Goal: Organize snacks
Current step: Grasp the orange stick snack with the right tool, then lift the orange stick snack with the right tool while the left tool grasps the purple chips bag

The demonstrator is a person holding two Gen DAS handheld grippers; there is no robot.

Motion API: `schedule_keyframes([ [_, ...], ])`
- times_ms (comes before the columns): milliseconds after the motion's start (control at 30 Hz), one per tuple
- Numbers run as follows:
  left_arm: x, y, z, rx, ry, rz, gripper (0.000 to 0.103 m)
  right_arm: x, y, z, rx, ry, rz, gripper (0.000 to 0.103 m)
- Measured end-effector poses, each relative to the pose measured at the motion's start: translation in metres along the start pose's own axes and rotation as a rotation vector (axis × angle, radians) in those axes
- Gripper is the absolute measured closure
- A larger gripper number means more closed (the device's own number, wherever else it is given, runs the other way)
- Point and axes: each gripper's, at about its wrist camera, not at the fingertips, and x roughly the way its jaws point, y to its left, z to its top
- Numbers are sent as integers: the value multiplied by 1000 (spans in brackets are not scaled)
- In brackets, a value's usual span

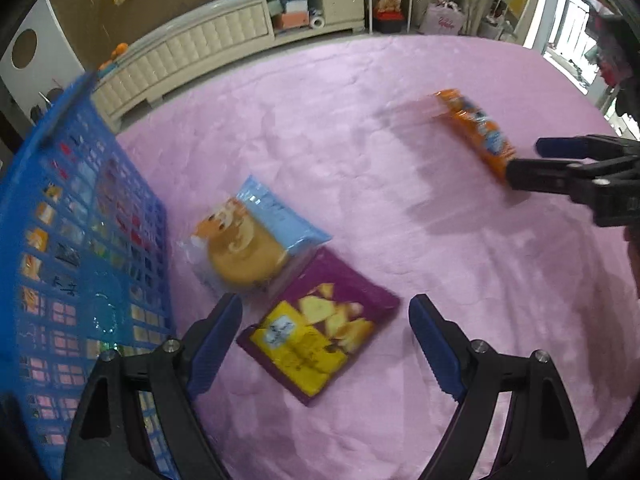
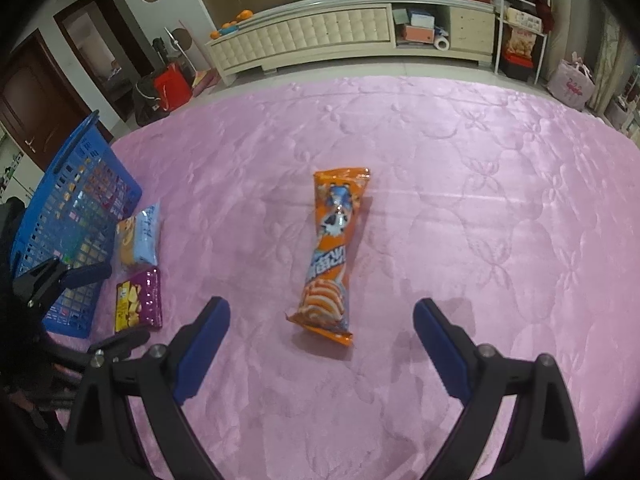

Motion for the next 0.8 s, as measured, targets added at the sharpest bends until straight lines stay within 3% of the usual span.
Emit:
schedule_keyframes([
  [133, 7, -9, 0, 73, -6, 44, 18, 7, -2, 3, 4, 13, 3, 8],
  [400, 6, -1, 5, 29, -10, 12, 18, 17, -1, 18, -37, 12, -36, 9],
  [467, 7, 0, 4, 12, -7, -1, 18, 23, 3, 20, -53, 24, -41, 23],
  [500, 6, 0, 2, 2, -6, -9, 18, 23, 5, 19, -68, 16, -56, 35],
  [533, 8, 0, 2, -9, -3, -17, 18, 23, 7, 19, -85, 10, -63, 57],
  [600, 6, 2, -1, -33, 3, -37, 18, 21, 9, 16, -99, 14, -70, 80],
  [800, 3, 2, -14, -80, 15, -82, 18, -7, 8, 4, -46, -13, 19, 85],
])
